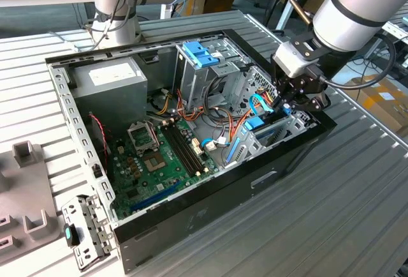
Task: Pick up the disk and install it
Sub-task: 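Insert the second disk wire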
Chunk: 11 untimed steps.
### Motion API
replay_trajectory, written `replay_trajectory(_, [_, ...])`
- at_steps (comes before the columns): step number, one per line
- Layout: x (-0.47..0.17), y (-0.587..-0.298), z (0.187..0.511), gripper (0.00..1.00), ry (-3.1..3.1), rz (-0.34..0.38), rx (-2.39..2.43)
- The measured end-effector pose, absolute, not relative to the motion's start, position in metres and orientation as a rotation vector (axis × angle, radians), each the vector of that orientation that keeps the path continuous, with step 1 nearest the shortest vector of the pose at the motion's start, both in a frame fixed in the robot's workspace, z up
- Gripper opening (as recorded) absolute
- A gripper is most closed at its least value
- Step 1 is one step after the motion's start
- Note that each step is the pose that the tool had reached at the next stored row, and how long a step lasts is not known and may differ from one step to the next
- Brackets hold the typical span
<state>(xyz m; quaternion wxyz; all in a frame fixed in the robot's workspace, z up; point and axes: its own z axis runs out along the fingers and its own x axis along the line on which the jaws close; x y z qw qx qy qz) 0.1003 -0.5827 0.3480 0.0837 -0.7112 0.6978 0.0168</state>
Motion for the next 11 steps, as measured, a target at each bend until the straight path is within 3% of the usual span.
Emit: replay_trajectory(11, [0.1003,-0.5827,0.3438,0.16,2.081,0.054,-2.12])
